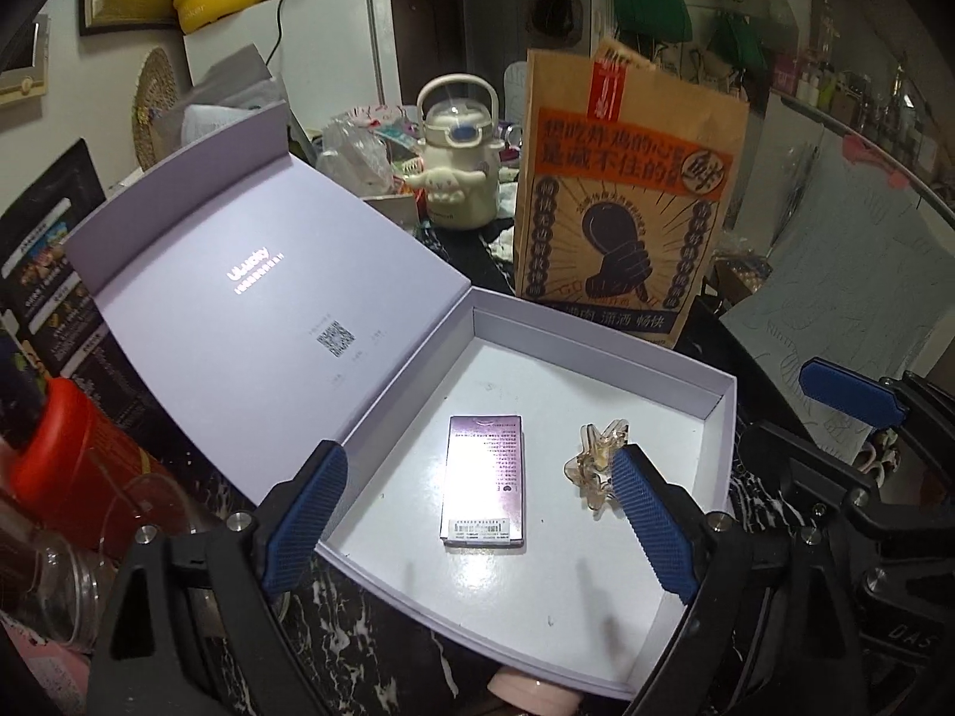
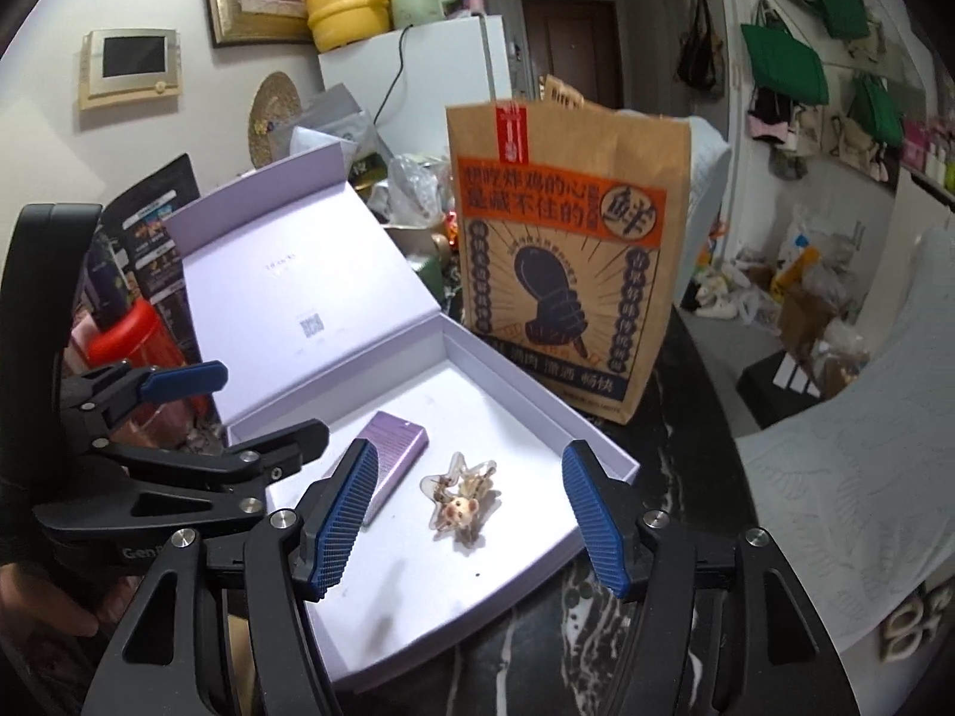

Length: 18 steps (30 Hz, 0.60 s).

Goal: Organize rigid objects
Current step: 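Open the left tool releasing the purple box while the right tool releases the clip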

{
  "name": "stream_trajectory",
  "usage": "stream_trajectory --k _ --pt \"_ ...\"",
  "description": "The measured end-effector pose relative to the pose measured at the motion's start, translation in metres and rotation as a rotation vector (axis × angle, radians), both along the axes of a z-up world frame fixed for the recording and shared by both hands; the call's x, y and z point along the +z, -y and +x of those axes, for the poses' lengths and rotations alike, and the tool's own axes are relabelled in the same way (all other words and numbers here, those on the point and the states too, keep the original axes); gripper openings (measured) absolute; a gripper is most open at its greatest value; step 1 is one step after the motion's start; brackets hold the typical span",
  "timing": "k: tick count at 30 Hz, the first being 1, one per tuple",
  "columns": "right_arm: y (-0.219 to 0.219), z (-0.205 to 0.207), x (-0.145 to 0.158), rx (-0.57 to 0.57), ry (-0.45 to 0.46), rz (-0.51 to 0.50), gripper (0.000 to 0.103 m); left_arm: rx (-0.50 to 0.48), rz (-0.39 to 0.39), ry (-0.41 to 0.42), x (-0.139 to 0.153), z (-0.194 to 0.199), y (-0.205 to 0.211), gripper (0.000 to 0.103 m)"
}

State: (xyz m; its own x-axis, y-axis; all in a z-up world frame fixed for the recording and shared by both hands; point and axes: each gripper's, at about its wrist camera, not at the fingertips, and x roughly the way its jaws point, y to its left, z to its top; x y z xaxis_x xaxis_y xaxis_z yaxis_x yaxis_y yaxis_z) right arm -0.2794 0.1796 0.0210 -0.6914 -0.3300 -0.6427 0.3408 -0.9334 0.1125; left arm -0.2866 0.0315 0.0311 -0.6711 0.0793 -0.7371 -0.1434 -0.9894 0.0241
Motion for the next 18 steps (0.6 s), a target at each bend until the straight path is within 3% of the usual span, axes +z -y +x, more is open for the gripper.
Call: stream_trajectory --k 18 --pt "-0.005 0.064 0.044 0.025 -0.112 0.023 0.077 0.019 0.001 -0.127 0.049 0.063 0.007 0.091"
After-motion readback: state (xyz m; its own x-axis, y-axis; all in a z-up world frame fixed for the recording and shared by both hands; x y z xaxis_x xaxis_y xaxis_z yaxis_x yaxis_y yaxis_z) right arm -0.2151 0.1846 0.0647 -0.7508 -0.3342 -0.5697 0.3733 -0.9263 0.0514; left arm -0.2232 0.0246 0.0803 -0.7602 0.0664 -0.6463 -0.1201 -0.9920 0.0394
